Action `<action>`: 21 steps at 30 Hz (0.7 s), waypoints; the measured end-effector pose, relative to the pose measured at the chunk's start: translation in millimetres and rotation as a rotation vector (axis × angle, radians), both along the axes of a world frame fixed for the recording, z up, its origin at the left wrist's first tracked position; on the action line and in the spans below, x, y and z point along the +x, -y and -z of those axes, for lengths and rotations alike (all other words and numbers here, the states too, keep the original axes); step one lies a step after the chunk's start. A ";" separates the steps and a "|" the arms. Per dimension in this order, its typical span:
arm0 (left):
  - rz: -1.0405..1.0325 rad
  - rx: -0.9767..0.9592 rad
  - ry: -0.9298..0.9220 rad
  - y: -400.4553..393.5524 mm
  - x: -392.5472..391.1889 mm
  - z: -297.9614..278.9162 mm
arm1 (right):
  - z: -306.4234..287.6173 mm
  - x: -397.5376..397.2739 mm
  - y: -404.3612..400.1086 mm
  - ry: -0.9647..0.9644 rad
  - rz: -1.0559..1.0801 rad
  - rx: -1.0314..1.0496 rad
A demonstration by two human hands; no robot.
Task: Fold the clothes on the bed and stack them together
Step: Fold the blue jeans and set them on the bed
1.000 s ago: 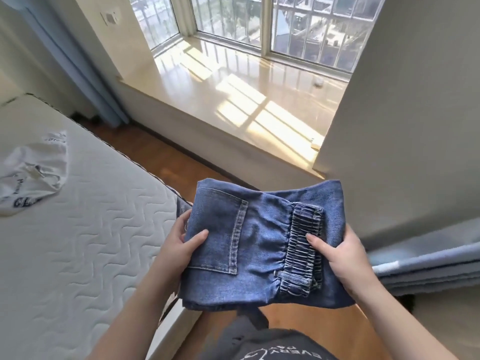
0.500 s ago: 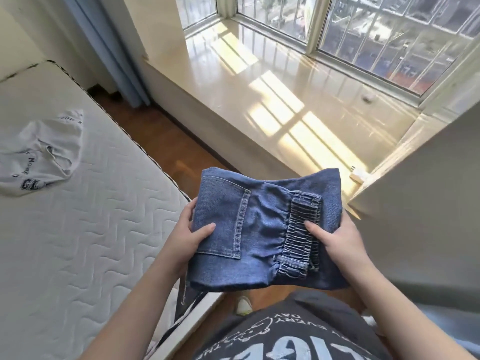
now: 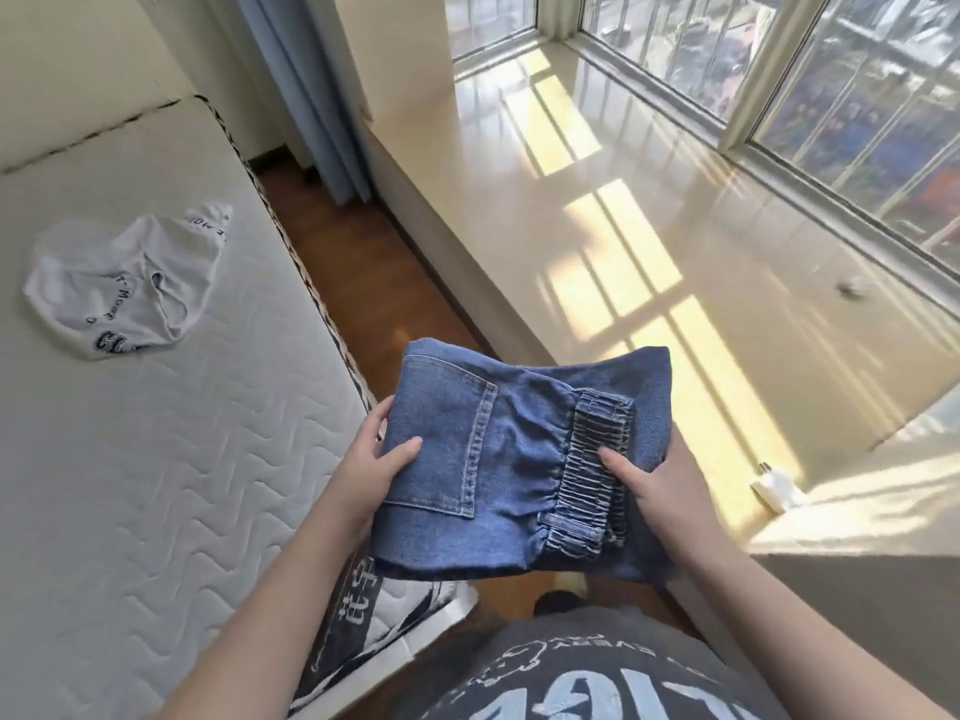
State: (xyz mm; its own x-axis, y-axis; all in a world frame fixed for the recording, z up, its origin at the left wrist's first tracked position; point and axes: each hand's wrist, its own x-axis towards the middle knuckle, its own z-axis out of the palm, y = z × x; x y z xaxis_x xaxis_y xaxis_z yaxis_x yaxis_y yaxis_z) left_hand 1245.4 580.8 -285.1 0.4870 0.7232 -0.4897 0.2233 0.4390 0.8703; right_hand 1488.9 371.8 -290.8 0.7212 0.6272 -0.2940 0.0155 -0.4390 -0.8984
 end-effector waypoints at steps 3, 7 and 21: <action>-0.059 0.017 -0.012 -14.2 10.2 2.2 | 6.3 18.9 -33.0 -0.035 -0.052 0.010; -0.151 0.017 -0.013 -34.8 9.3 6.9 | 12.6 29.8 -80.1 -0.047 -0.096 0.006; -0.344 0.069 -0.053 -189.8 -13.2 23.6 | 25.0 47.5 -300.8 -0.016 -0.411 -0.070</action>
State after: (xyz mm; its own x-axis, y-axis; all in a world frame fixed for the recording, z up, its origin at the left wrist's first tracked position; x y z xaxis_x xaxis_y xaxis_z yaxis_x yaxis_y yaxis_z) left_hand 1232.3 770.6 -308.7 0.1846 0.8729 -0.4517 0.1184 0.4365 0.8919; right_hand 1536.3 672.6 -315.8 0.4096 0.8401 -0.3556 0.1883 -0.4593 -0.8681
